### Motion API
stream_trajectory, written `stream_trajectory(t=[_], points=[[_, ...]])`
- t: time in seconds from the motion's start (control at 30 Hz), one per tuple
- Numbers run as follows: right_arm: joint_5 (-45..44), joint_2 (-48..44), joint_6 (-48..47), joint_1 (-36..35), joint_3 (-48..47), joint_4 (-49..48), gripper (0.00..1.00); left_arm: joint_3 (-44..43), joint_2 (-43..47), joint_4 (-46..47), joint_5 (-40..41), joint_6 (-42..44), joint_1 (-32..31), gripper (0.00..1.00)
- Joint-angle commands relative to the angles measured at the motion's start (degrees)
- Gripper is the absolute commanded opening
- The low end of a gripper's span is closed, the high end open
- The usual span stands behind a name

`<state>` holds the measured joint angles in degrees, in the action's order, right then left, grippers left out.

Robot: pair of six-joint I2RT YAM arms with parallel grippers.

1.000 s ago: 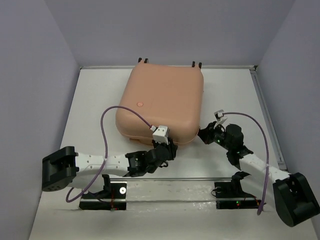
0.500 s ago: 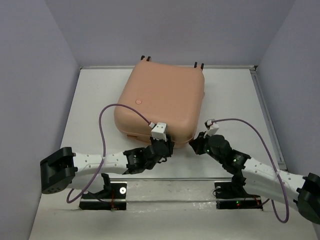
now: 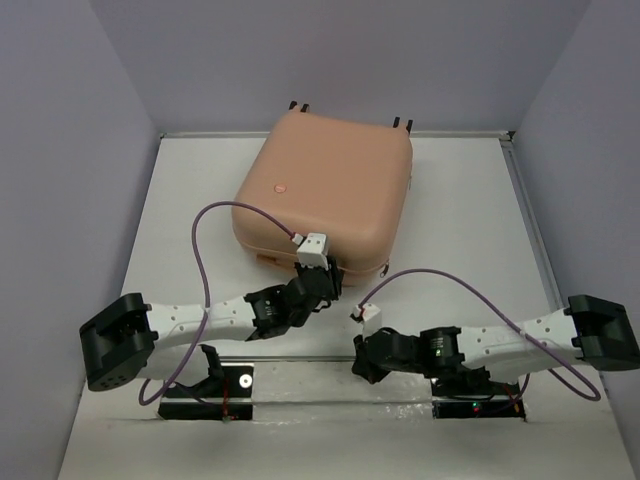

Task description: Pack the luggage

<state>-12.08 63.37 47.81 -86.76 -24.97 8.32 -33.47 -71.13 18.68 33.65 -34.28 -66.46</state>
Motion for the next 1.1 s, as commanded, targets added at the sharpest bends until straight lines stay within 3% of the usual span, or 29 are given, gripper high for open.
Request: stream_trajectory(t=[0.0,0.17,0.2,0.33,0.43,0.6,0.7,0.9,0.97,1.07], points=[[-10.76,-5.18,6.14,-0.51,-3.15,2.92,0.07,-1.95,3.80,6.64,5.82,-0.52,1.59,0.43],[-22.62,-18.43,11.69,3.17,-0.26,13.46,0.07,3.32,9.86,0.76,5.99,-4.38,1.59,0.45],[-23.42,-21.25,10.56,6.92,1.84,13.57,0.07,4.37,11.70,-1.25,6.08,-6.83,1.59,0.45],[-21.08,-31.46,2.83,19.91,3.35,13.22,0.32,12.09,17.16,-3.03,4.41,-11.85,1.68,0.47],[-17.12,-27.37,-4.54,27.23,0.56,11.64,0.48,14.74,20.68,-3.47,3.79,-12.65,1.59,0.56],[-17.90,-19.97,-14.64,32.44,-2.45,7.00,0.49,13.70,20.07,-3.48,4.14,-11.07,1.68,0.63],[-12.99,-19.78,-21.85,38.75,-1.05,-0.39,0.48,12.21,16.74,-2.86,3.71,-9.75,2.03,0.65],[7.13,-19.17,-30.57,54.65,2.99,-14.89,0.45,10.97,13.12,1.09,1.86,-8.52,2.47,0.65],[16.97,-16.28,-32.07,55.65,2.48,-18.68,0.45,10.54,13.04,1.27,1.77,-8.08,2.65,0.65],[19.19,-11.79,-33.92,56.18,0.36,-18.78,0.45,9.75,12.95,1.19,1.60,-7.03,2.82,0.64]])
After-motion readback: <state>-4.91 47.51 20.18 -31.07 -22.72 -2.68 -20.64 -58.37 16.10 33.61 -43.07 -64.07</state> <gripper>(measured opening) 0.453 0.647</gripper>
